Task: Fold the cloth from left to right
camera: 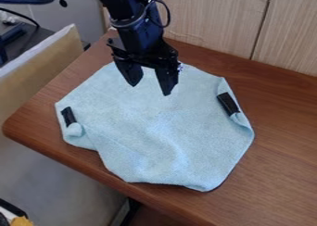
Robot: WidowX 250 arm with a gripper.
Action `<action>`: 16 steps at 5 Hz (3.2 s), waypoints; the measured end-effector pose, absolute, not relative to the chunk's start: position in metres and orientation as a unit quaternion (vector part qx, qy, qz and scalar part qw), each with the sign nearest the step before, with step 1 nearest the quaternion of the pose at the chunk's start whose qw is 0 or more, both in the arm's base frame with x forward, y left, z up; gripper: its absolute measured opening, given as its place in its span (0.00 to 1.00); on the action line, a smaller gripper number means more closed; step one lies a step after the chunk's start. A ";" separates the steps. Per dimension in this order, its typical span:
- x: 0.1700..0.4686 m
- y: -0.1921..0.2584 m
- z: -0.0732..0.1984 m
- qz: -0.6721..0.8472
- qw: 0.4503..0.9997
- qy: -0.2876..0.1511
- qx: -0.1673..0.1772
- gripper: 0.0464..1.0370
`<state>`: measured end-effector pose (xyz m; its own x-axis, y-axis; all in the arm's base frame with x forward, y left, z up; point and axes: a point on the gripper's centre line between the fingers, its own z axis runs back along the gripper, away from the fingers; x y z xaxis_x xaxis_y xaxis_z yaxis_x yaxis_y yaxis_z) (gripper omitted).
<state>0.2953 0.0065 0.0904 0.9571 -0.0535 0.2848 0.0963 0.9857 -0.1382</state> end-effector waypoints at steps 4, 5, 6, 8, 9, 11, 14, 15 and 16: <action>0.288 0.064 0.060 0.151 0.983 -0.100 -0.030 0.96; 0.280 0.086 0.059 0.224 0.970 -0.092 -0.011 0.96; 0.267 0.100 0.054 0.263 0.962 -0.074 0.002 0.96; 0.243 0.120 0.019 0.311 0.950 -0.033 0.008 0.96; 0.241 0.122 0.002 0.315 0.949 -0.015 0.013 0.96; 0.246 0.124 -0.004 0.312 0.949 -0.023 0.034 0.65; 0.253 0.114 0.014 0.305 0.951 -0.049 0.000 0.06; 0.258 0.106 0.035 0.292 0.953 -0.073 -0.026 0.05; 0.265 0.089 0.049 0.280 0.955 -0.086 -0.052 0.05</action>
<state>0.2653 0.0891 0.0486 0.8285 0.5433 0.1356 -0.5253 0.8380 -0.1478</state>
